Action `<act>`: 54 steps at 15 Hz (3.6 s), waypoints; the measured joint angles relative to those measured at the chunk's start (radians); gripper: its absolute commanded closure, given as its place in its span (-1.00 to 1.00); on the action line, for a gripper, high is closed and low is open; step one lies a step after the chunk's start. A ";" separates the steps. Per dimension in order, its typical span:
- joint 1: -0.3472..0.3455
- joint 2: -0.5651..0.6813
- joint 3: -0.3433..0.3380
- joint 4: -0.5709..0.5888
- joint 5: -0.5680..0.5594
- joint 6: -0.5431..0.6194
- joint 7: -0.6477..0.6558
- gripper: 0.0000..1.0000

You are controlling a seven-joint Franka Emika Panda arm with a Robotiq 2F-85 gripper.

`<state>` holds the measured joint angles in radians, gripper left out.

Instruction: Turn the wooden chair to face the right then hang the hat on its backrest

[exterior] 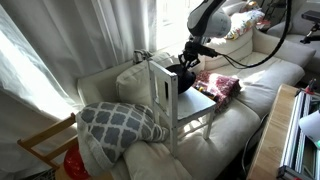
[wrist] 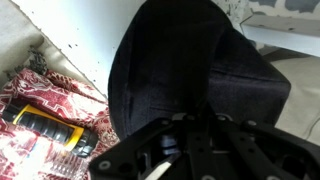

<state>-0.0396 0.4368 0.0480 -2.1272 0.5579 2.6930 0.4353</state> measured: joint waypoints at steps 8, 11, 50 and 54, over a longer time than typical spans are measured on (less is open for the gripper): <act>0.000 -0.151 -0.001 -0.024 0.002 0.000 -0.027 0.96; 0.000 -0.228 -0.018 -0.047 0.002 0.000 -0.025 0.96; 0.103 -0.674 0.005 -0.550 1.151 -0.249 -1.104 0.96; 0.100 -0.601 0.028 -0.519 1.276 -0.185 -1.251 0.96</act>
<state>0.0608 -0.1640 0.0761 -2.6458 1.8343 2.5076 -0.8159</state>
